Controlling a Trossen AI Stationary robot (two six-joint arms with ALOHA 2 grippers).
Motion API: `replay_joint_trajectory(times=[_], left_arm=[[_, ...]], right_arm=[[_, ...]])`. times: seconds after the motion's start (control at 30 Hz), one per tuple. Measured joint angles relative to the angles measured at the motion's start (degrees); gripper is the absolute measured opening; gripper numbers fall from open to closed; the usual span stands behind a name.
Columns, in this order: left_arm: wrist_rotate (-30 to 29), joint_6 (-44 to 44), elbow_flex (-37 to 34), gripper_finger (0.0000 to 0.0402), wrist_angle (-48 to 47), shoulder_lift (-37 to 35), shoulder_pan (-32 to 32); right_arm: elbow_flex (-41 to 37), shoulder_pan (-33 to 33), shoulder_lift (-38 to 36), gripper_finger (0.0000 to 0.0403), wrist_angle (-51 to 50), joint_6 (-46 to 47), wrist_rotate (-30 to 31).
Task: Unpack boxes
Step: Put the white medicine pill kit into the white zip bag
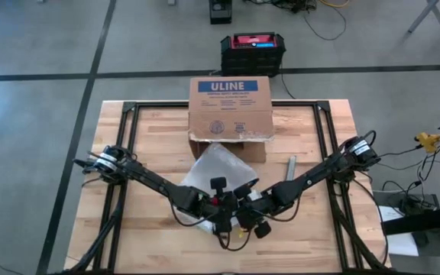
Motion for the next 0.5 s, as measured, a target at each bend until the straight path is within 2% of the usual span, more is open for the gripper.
replay_joint_trajectory(times=[0.2,0.5], left_arm=[[0.88,-2.54,-2.14,0.0000,1.89,0.00,0.02],[2.28,-5.03,-2.22,0.0000,0.00,0.07,0.02]], right_arm=[[-0.04,0.30,-0.01,0.0098,5.08,-2.93,0.57],[1.15,2.67,-2.74,0.0045,0.70,0.41,2.98]])
